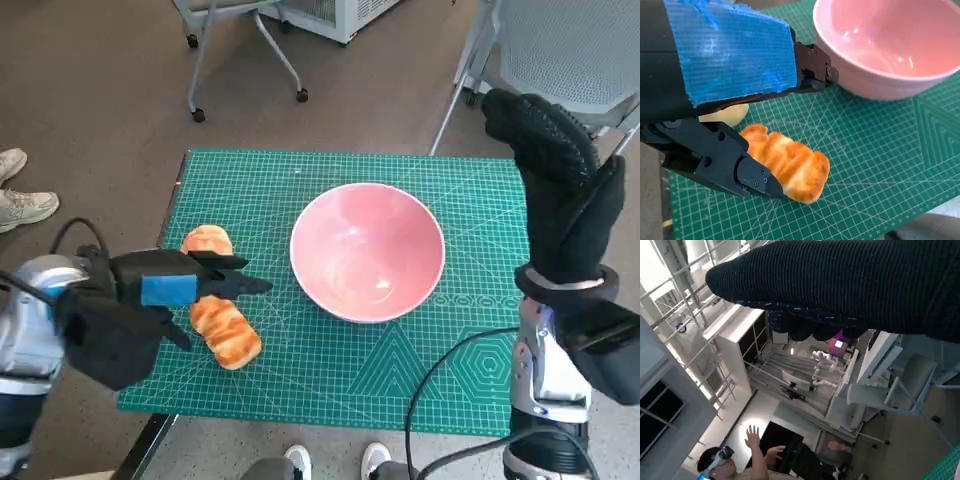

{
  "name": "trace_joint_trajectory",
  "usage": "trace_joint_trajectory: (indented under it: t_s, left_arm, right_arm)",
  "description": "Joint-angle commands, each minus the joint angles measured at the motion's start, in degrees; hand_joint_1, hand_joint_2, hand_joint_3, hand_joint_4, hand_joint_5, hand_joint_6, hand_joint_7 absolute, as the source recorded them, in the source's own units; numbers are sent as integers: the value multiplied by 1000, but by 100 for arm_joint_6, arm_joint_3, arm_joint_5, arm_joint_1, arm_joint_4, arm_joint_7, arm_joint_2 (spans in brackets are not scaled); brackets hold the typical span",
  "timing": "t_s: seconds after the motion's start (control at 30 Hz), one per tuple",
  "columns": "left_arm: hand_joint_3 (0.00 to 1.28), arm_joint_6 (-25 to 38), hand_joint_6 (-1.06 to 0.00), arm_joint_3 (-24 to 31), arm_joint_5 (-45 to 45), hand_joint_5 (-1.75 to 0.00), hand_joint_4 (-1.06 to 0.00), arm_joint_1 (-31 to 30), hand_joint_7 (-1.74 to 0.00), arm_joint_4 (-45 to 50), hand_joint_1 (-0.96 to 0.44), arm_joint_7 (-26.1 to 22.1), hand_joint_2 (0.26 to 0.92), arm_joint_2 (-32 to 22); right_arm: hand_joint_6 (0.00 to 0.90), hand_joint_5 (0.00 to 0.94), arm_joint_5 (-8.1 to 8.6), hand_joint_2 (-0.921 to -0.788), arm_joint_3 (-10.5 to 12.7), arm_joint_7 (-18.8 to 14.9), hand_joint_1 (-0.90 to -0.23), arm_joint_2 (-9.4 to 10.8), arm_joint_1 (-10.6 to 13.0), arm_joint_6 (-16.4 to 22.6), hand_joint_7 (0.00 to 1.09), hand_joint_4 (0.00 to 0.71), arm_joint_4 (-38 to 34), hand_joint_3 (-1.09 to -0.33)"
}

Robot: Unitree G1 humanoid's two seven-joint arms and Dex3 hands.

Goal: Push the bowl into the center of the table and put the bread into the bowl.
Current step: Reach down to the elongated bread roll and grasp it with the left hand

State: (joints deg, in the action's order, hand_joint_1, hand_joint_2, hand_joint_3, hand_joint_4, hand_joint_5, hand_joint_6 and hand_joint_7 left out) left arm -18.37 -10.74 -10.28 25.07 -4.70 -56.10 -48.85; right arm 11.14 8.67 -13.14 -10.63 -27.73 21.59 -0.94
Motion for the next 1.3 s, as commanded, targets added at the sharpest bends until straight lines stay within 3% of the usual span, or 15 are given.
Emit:
trace_joint_trajectory:
  t_s: [0.03, 0.43, 0.6, 0.7, 1.17, 1.23, 1.3]
  left_arm:
    - [45, -143, -270, -165, -213, -8, -126, -18, -27, -204, -13, 144, 752, 104]
    - [105, -356, -395, -423, -484, -20, -309, 50, -31, -651, 33, 325, 738, 304]
    - [457, -417, -510, -504, -605, -18, -452, 77, -23, -789, 35, 387, 589, 338]
    - [533, -478, -572, -550, -694, -34, -519, 98, -41, -873, 30, 433, 565, 353]
    - [574, -573, -814, -735, -1210, -172, -850, 104, -154, -1159, 15, 789, 575, 375]
    - [583, -602, -831, -740, -1243, -248, -864, 104, -210, -1194, 22, 841, 572, 366]
    - [623, -638, -778, -734, -1253, -446, -814, 113, -415, -1245, 30, 874, 557, 369]
  right_arm:
    - [56, 0, 22, -921, 17, -11, -704, -32, 158, -91, 552, 191, -17, -687]
    - [54, 0, 40, -921, 21, -19, -704, -44, 171, -116, 555, 190, -1, -688]
    - [53, 0, 33, -921, 14, -10, -704, -38, 165, -127, 556, 190, 0, -689]
    - [53, 0, 28, -921, 10, -7, -704, -33, 166, -128, 557, 190, 5, -689]
    - [52, 0, 38, -921, 1, -21, -703, -30, 167, -137, 559, 190, 28, -689]
    - [52, 0, 36, -921, -7, -22, -702, -24, 164, -132, 560, 190, 25, -688]
    - [51, 0, 34, -921, -13, -22, -701, -19, 160, -127, 560, 190, 18, -689]
